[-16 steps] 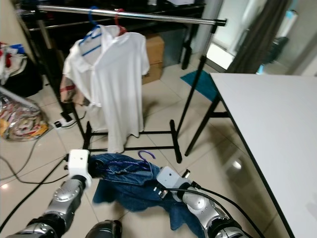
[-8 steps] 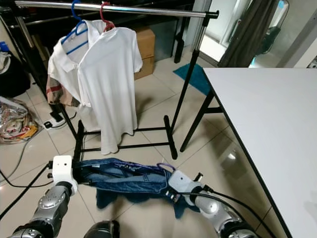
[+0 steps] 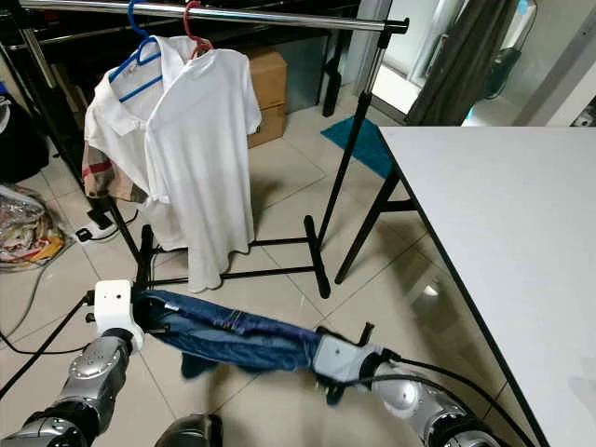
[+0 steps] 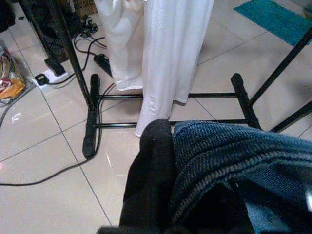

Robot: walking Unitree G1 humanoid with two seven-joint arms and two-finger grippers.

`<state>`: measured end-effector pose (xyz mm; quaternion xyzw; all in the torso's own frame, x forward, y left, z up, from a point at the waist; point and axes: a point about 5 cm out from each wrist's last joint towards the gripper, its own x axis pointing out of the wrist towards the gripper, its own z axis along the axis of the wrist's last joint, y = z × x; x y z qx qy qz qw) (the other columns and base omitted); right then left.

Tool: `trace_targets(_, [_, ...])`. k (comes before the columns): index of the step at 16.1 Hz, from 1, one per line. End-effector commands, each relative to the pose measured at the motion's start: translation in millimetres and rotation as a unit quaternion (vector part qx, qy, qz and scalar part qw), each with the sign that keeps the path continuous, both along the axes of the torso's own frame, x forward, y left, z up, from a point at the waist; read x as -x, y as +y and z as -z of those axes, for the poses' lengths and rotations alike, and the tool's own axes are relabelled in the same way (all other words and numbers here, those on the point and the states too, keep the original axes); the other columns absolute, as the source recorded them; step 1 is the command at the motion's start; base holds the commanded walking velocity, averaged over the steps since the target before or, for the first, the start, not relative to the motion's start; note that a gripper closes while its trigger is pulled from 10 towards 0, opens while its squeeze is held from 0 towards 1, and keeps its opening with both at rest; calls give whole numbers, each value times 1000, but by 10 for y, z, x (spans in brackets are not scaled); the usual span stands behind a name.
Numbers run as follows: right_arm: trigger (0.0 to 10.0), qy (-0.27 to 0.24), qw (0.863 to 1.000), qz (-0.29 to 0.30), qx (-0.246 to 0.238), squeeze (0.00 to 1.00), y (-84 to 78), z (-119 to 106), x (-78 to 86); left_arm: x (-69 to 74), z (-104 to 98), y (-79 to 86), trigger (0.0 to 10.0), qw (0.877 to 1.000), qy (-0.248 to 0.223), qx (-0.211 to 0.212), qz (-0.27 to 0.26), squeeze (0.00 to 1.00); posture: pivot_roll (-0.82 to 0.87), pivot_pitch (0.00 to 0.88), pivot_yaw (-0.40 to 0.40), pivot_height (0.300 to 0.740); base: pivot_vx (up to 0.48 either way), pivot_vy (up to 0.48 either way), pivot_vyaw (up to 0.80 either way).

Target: Hang hanger

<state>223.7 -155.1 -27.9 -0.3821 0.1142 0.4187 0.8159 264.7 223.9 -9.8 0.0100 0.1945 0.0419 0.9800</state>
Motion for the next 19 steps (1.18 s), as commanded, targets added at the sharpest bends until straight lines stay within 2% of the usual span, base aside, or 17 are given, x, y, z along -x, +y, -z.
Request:
trace_targets(1, [10000, -3, 999, -1, 34, 0, -122, 15, 10, -123, -131, 50, 10000, 1000, -27, 0, -5, 0, 233, 36, -83, 740, 0, 0, 0])
trace_targets(4, [10000, -7, 996, 3, 86, 0, -105, 61, -46, -227, -205, -80, 10000, 999, -45, 3, 23, 0, 237, 38, -82, 740, 0, 0, 0])
trace_targets(6, [10000, -14, 994, 11, 110, 0, -31, 43, -158, -273, -230, -235, 10000, 997, -56, 5, 53, 0, 239, 38, -81, 740, 0, 0, 0])
trace_targets(8, [10000, -24, 991, 18, 129, 0, 28, -2, -275, -296, -236, -365, 10000, 995, -60, 12, 75, 0, 241, 36, -79, 740, 0, 0, 0])
trace_targets(11, [10000, -18, 987, 35, 154, 0, 48, -9, -349, -301, -226, -519, 10000, 992, -60, 8, 108, 0, 243, 33, -78, 740, 0, 0, 0])
trace_targets(12, [10000, -18, 989, 41, 144, 0, 43, -27, -363, -296, -223, -526, 10000, 992, -59, 5, 114, 0, 243, 33, -78, 740, 0, 0, 0])
trace_targets(14, [10000, 4, 993, 70, 93, 0, 6, -58, -367, -280, -209, -497, 10000, 992, -56, 5, 111, 0, 243, 33, -78, 740, 0, 0, 0])
trace_targets(16, [10000, 25, 994, 102, -12, 0, -55, -154, -377, -238, -173, -407, 10000, 994, -46, 3, 100, 0, 244, 31, -74, 740, 0, 0, 0])
trace_targets(17, [10000, 20, 993, 110, -43, 0, -147, -222, -392, -217, -159, -359, 10000, 995, -42, 4, 93, 0, 244, 31, -71, 740, 0, 0, 0])
trace_targets(19, [10000, 19, 993, 100, -62, 0, -285, -295, -380, -197, -149, -320, 10000, 995, -41, 1, 92, 0, 244, 32, -69, 740, 0, 0, 0])
